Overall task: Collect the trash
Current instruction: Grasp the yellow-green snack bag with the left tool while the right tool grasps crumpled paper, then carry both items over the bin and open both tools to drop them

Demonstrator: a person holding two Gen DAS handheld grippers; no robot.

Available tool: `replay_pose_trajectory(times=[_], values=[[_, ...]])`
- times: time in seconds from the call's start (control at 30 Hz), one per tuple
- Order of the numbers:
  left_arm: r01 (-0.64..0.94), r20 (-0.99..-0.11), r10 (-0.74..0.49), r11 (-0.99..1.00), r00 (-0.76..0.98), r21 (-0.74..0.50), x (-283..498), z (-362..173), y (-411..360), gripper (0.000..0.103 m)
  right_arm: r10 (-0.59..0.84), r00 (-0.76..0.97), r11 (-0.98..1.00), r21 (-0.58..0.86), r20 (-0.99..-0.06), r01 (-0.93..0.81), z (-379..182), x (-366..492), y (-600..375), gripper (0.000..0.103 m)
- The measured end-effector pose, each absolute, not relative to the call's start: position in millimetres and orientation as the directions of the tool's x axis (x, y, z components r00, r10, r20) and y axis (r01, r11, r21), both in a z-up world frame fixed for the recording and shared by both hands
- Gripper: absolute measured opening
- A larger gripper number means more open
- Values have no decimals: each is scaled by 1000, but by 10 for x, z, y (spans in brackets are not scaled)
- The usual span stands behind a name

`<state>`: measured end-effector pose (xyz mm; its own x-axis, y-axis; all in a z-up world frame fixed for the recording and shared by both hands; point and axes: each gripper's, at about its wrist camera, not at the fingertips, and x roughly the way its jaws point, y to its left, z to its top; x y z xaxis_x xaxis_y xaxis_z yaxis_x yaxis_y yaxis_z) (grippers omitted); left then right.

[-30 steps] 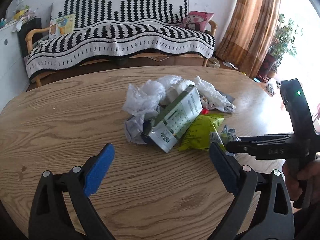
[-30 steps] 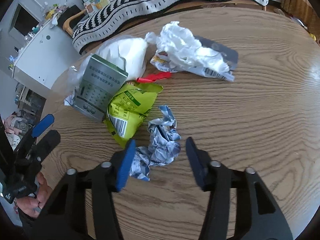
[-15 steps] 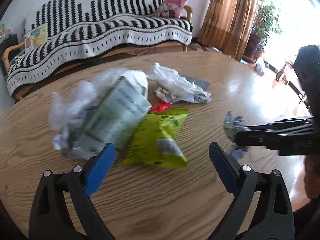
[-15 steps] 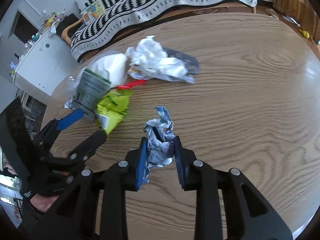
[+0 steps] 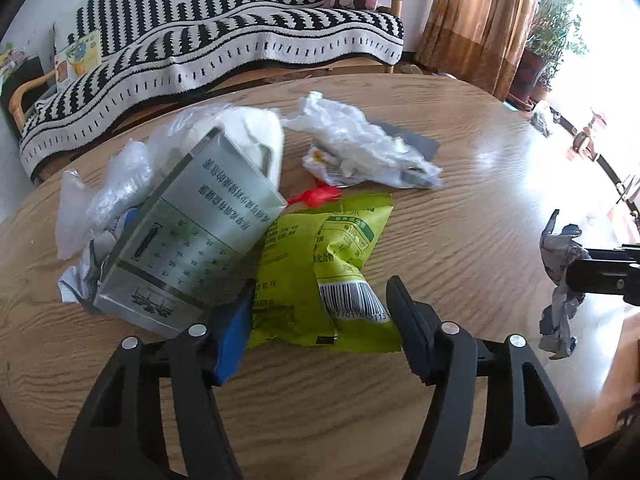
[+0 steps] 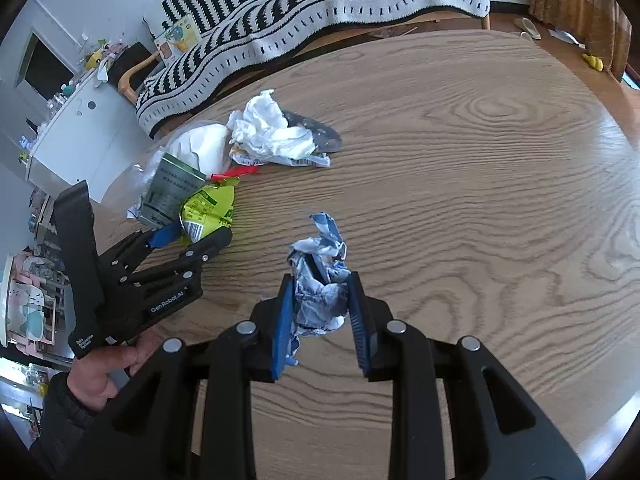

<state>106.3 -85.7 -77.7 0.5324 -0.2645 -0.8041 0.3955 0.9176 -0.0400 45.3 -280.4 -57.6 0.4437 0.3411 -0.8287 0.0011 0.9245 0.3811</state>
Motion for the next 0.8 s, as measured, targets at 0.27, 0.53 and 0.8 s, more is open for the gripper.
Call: replay_pose_trajectory(times=[0.27,0.53,0.8], values=[[451,-768,-338,890,545,-71,717,-425,-1153,61,296,487,922,378,-822,78,-465,121,-3294,27],[563,-719,-464,817,517,-123,315,-148,-1817,61,182,540,903,357,-821,238,-394,-411,-4195,27],[705,-704,-581,691,408,-161,-180,-105,-2814,61,25,518,839,300,-855,454,-613,-1122,-5213,27]])
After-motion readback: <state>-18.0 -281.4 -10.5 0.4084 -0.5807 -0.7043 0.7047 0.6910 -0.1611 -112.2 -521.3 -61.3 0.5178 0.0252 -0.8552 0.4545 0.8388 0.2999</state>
